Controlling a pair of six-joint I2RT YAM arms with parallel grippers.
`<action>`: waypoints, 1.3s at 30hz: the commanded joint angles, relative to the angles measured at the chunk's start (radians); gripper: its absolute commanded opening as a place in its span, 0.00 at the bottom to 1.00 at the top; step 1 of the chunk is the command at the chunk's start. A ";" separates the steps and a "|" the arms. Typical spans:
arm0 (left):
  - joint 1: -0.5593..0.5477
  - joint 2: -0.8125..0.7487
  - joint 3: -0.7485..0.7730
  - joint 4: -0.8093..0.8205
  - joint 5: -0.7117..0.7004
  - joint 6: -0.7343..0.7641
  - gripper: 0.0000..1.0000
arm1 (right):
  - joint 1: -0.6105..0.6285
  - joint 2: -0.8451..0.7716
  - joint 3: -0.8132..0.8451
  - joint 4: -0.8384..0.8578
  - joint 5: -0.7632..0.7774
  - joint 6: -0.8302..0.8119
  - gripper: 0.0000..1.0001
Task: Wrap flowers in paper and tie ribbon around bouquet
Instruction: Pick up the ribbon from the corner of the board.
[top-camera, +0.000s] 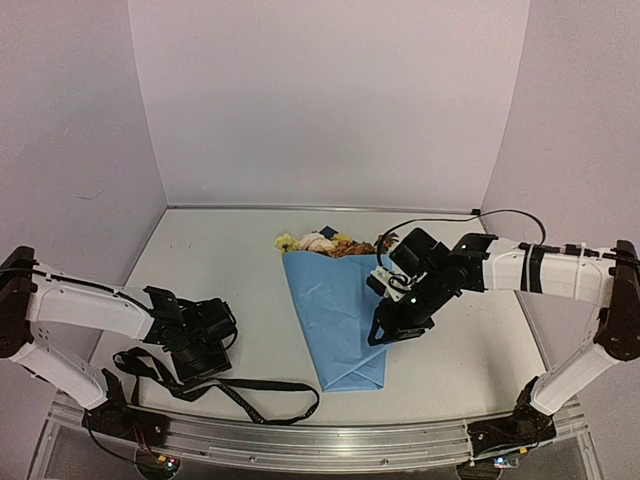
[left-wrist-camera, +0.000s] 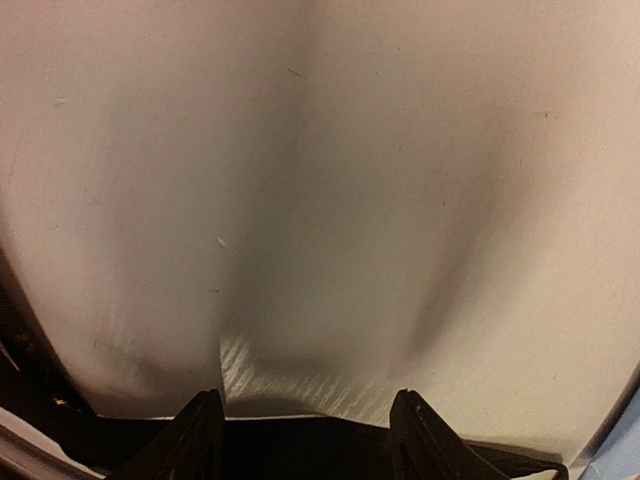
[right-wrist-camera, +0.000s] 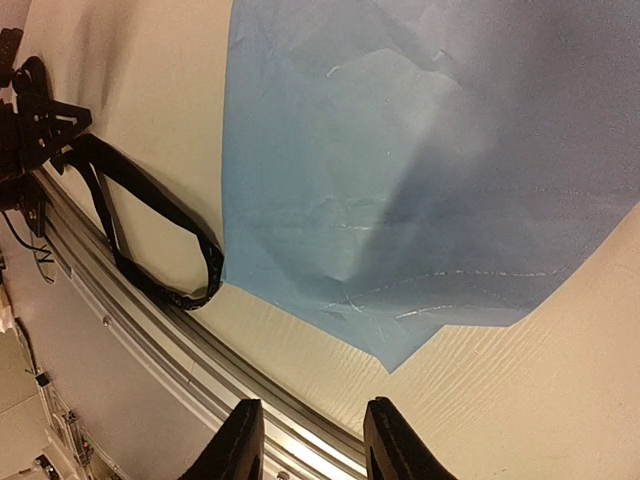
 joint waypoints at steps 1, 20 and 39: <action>-0.003 0.047 0.022 0.089 0.003 0.036 0.56 | 0.004 -0.021 0.039 -0.009 0.026 -0.026 0.35; -0.009 -0.083 0.107 -0.111 0.000 0.035 0.45 | 0.012 -0.012 0.051 -0.038 0.038 -0.050 0.36; -0.019 -0.028 0.013 0.043 0.030 -0.039 0.60 | 0.013 -0.009 0.054 -0.038 0.039 -0.050 0.36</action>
